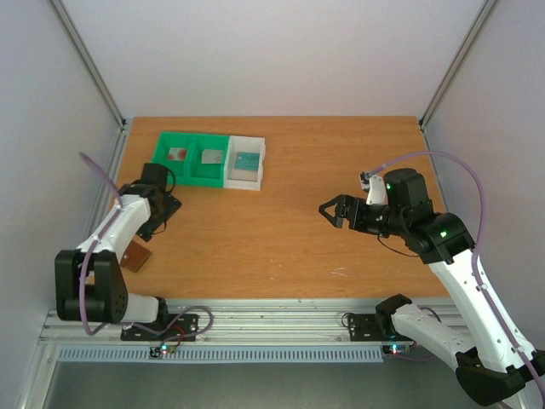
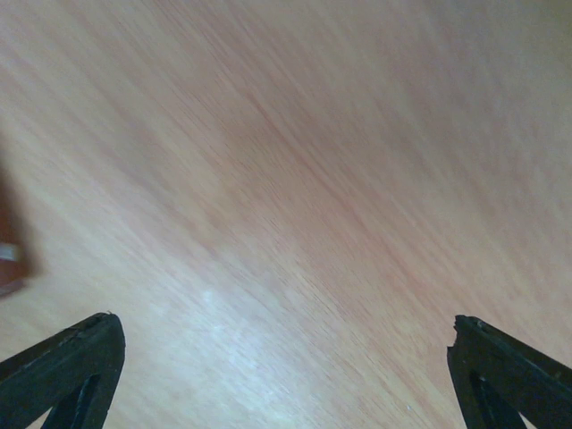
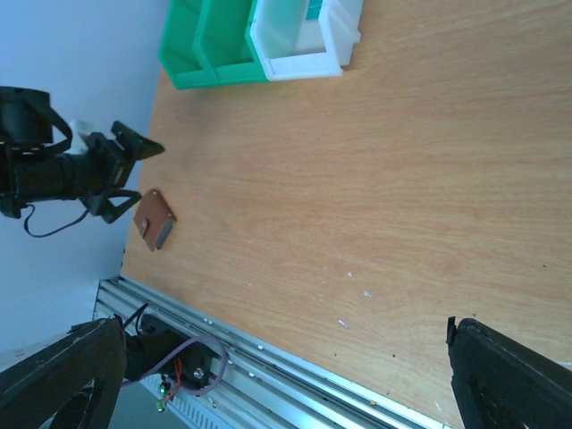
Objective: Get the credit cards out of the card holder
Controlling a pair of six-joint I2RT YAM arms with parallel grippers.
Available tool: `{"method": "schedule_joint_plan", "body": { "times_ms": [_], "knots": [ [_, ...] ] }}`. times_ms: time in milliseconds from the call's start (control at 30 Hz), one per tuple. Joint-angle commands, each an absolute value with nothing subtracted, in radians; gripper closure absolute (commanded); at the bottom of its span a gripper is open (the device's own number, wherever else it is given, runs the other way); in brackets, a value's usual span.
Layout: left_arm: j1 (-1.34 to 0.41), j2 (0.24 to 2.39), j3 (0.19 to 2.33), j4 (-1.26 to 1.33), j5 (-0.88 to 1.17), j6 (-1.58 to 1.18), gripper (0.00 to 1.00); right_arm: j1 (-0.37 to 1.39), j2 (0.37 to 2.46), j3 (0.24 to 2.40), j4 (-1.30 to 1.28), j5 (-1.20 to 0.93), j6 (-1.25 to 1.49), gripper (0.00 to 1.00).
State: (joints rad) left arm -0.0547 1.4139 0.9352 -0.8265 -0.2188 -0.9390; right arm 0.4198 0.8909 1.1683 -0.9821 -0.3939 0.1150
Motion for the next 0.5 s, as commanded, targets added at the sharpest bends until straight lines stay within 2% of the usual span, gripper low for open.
{"method": "schedule_joint_plan", "body": {
  "times_ms": [0,167,467],
  "knots": [
    [0.078,1.331,0.92,-0.904,-0.382,-0.977,0.01,0.414,0.875,1.215,-1.004,-0.391,0.086,0.02],
    [0.202,1.341,0.909,-0.942,-0.452,-1.012,0.01,0.414,0.88,1.236,-1.027,-0.393,0.076,0.01],
    [0.291,1.441,0.831,-0.844,-0.383,-1.018,0.01,0.414,0.87,1.247,-1.041,-0.39,0.074,0.02]
  ]
}}
